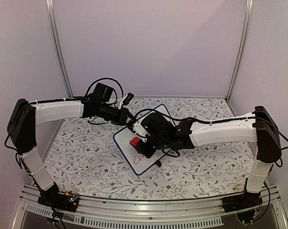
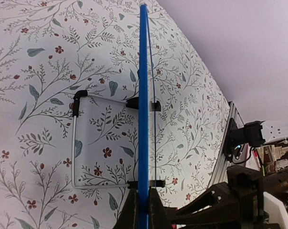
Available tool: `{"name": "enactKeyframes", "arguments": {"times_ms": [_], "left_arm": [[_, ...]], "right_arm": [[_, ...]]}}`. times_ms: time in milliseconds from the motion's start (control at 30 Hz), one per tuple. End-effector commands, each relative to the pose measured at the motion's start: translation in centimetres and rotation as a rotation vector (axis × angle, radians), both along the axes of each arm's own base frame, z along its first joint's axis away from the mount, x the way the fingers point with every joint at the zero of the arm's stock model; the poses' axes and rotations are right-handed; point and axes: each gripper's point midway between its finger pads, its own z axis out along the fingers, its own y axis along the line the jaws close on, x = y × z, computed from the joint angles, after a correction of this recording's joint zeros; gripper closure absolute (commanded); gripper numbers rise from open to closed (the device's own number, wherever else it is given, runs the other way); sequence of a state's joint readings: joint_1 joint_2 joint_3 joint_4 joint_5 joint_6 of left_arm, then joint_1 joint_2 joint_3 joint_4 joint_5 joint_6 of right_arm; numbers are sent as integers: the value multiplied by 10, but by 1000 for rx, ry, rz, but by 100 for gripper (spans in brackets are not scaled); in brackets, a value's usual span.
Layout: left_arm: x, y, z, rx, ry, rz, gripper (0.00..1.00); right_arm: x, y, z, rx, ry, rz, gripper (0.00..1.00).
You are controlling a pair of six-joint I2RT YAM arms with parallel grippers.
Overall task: Erase the whiteboard
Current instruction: Erase the whiteboard at the center of the board.
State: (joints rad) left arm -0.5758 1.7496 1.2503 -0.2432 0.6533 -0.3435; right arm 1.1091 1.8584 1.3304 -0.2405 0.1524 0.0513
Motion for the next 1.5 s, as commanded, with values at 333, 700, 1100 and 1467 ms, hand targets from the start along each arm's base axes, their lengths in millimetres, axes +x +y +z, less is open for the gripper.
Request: {"name": "enactKeyframes", "arguments": {"times_ms": [333,700,1100,1467], "left_arm": [[-17,-11,9,-24,21,-53,100],[-17,-11,9,-23,22,-52,100],[-17,-11,9,-24,25,-54,100],[-17,-11,9,-24,25,-54,100]], "right_arm": [[35,-1,12,48,-57,-64,91],[9,-36,-36,-8,60,-95,91],[-12,-69,-60,-39,137,-141,91],[-1,-61,-39,7,88,-154,91]]}}
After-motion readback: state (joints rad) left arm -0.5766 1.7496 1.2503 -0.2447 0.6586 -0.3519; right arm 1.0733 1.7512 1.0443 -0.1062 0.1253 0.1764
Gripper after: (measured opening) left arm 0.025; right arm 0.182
